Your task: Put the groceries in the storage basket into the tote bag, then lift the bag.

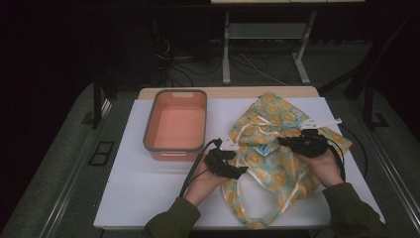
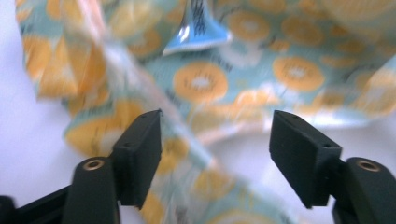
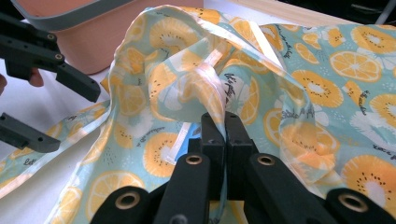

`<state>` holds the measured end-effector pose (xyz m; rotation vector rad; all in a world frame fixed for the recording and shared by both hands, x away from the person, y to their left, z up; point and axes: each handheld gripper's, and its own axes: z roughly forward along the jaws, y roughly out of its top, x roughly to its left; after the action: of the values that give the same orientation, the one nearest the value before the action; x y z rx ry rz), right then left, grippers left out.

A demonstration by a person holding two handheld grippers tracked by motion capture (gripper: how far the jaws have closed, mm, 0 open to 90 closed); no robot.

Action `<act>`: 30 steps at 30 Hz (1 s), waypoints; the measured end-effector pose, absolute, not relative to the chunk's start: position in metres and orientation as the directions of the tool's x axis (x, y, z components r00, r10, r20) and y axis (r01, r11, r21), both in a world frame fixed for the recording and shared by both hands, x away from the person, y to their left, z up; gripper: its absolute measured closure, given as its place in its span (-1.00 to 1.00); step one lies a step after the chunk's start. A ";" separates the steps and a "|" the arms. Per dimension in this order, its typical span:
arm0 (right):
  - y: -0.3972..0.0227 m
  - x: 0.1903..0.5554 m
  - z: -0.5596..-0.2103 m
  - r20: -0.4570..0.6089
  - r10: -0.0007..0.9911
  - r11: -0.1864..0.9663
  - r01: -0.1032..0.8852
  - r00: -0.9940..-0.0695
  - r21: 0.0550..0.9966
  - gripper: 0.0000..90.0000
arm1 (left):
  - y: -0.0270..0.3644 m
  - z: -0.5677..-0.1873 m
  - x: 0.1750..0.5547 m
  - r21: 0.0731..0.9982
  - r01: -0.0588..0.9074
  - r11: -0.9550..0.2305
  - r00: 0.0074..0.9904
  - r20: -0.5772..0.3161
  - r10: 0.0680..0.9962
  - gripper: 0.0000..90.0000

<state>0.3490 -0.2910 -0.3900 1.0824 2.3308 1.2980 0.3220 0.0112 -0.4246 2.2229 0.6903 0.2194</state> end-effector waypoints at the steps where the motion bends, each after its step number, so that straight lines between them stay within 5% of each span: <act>1: -0.291 0.349 -0.390 0.124 0.716 0.323 0.482 -0.688 0.814 0.97 | 0.013 -0.428 0.321 0.727 0.412 -0.549 0.830 -0.052 0.555 -0.32; 15: -0.292 0.348 -0.393 0.124 0.714 0.330 0.488 -0.689 0.808 0.97 | 0.019 -0.451 0.339 0.692 0.468 -0.550 0.774 -0.021 0.632 -0.46; 18: -0.290 0.348 -0.393 0.122 0.714 0.333 0.488 -0.690 0.807 0.97 | 0.021 -0.451 0.339 0.703 0.462 -0.541 0.772 -0.018 0.635 -0.16; 24: -0.290 0.347 -0.393 0.123 0.713 0.333 0.488 -0.690 0.807 0.97 | 0.028 -0.450 0.342 0.712 0.470 -0.521 0.788 -0.072 0.611 0.88; 30: -0.289 0.342 -0.391 0.122 0.707 0.341 0.487 -0.697 0.804 0.97 | 0.034 -0.446 0.340 0.717 0.479 -0.506 0.795 -0.111 0.596 0.99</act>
<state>0.3422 -0.2891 -0.3910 1.0751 2.3583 1.2813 0.3404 0.0336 -0.4462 2.1993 0.7916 0.1920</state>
